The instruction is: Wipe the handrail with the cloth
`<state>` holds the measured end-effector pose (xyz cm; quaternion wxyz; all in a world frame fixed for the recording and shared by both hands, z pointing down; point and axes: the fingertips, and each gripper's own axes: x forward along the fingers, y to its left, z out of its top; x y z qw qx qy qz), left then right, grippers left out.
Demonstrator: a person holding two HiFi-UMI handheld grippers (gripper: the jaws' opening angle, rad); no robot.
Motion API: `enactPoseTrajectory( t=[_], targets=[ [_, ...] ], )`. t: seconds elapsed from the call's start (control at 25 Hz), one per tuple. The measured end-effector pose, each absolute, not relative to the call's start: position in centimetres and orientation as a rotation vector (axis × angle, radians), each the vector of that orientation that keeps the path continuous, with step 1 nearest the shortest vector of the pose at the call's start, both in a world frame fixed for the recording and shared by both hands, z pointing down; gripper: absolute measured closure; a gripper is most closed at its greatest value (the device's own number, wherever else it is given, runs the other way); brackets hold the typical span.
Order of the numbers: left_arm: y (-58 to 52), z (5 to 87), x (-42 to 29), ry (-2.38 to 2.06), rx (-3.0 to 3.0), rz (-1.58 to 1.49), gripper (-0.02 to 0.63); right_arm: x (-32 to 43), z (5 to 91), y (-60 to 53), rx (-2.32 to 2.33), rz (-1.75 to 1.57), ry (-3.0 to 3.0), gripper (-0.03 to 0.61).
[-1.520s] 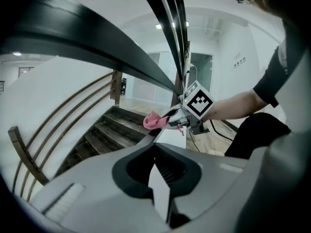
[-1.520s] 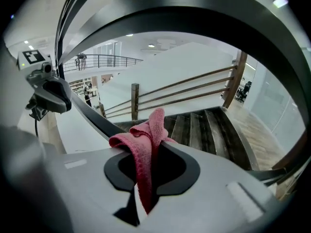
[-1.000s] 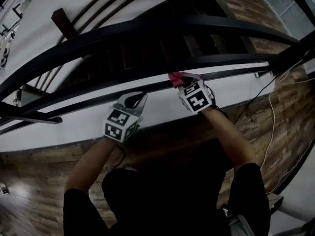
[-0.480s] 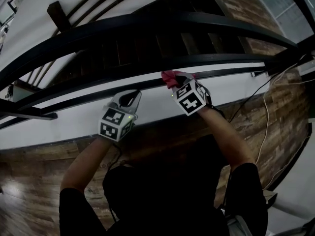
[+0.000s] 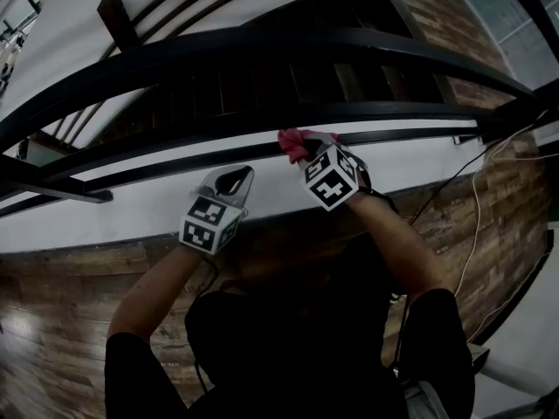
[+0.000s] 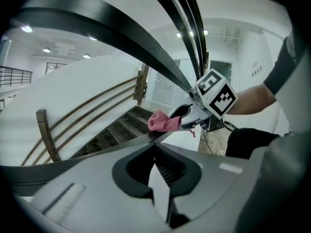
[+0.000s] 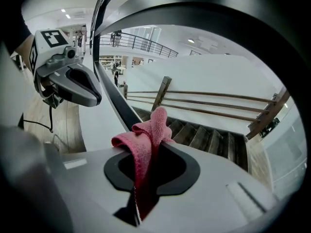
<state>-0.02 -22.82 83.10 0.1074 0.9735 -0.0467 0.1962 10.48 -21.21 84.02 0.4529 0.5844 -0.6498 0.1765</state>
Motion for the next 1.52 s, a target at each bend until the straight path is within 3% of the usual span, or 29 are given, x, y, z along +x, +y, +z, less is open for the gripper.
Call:
enactPoseTrajectory(
  t=[1.52],
  targets=[
    [-32.0, 84.9, -12.5, -0.596, 2.797, 0.478, 0.614, -4.0, 83.9, -29.3, 1.295, 0.255, -1.752, 0.528]
  ],
)
